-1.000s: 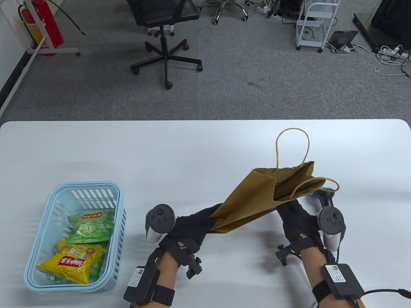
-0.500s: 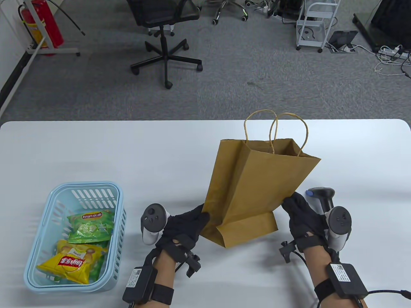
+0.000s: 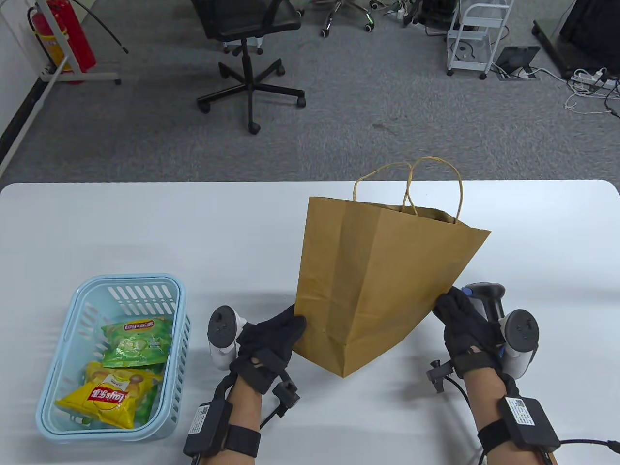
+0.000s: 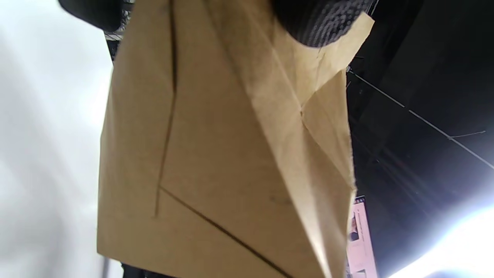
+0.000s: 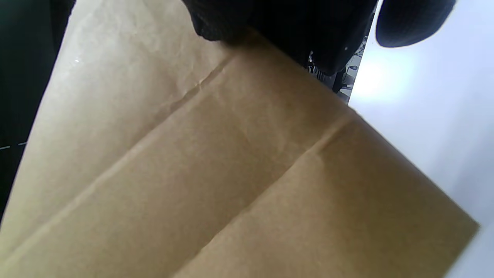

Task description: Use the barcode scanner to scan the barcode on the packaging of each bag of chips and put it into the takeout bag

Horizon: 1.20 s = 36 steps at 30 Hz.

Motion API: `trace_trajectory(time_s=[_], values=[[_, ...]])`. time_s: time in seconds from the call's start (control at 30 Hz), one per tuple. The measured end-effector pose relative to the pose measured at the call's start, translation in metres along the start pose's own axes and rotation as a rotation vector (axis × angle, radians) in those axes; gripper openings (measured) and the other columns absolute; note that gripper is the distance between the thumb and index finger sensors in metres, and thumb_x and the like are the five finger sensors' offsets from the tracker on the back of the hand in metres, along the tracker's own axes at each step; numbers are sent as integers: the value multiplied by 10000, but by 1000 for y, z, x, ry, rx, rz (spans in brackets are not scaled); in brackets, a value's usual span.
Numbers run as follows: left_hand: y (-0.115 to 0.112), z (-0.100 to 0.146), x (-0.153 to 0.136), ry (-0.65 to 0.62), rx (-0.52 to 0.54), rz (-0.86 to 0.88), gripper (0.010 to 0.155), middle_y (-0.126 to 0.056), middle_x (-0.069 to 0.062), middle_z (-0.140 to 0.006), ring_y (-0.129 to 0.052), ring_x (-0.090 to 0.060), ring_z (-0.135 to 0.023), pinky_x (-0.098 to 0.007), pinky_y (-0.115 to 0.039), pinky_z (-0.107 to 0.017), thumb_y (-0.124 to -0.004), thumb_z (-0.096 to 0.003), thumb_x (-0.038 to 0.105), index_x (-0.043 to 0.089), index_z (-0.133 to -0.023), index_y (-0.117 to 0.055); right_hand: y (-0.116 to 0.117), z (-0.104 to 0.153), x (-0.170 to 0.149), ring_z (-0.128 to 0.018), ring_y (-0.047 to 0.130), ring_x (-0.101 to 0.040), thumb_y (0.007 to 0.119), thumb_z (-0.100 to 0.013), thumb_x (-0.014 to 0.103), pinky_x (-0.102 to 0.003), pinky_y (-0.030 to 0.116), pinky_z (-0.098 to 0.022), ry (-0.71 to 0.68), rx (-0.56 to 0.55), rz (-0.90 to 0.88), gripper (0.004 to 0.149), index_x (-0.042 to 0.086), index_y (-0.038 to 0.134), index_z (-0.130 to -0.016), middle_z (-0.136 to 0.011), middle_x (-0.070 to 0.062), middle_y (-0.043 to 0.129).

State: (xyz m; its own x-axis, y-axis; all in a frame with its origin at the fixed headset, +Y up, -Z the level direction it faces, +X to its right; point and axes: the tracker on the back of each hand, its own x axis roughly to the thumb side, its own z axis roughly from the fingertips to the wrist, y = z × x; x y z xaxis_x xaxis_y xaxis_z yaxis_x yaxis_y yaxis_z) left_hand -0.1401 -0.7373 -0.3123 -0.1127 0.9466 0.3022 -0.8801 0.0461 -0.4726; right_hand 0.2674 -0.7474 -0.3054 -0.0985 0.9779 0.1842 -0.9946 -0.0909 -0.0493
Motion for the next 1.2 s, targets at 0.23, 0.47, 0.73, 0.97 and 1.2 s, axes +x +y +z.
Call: trace_trajectory(time_s=[0.23,0.47,0.73,0.97,1.2], values=[[-4,-1,1,16,55,-15,604,-570,-206,-1168,-623,-570,-1004,-737,-535,-641,-633,-574,383,174,-1139,-607,3,3,3,-921,705,-636,623,-610,228,-783,566,-615,52,-43,46,579,-47,493,-1104,-1019,-366,664],[-12,-16,2,60,207,-118,605,-455,-207,-1184,-489,-587,-1026,-730,-453,-656,-632,-559,388,241,-1141,-554,0,3,12,-911,699,-648,613,-613,248,-772,577,-610,35,-70,155,635,-90,415,-1114,-1021,-381,643],[-23,-37,-12,95,357,-168,609,-384,-196,-1184,-417,-587,-1028,-724,-425,-658,-626,-550,393,266,-1135,-514,-1,0,6,-903,702,-660,628,-611,261,-780,574,-604,69,-27,190,656,-105,416,-1114,-1019,-396,643],[-26,-35,-16,108,410,-215,609,-389,-189,-1177,-421,-592,-1018,-725,-428,-649,-633,-544,386,259,-1128,-513,-4,0,7,-905,702,-660,627,-613,268,-780,573,-605,70,-26,196,665,-108,408,-1116,-1024,-396,639],[-29,-27,-17,125,417,-202,629,-393,-227,-1160,-429,-618,-996,-743,-426,-627,-642,-538,352,205,-1131,-494,-3,0,6,-903,699,-667,626,-615,274,-783,570,-604,78,-19,218,693,-131,371,-1116,-1024,-404,634]])
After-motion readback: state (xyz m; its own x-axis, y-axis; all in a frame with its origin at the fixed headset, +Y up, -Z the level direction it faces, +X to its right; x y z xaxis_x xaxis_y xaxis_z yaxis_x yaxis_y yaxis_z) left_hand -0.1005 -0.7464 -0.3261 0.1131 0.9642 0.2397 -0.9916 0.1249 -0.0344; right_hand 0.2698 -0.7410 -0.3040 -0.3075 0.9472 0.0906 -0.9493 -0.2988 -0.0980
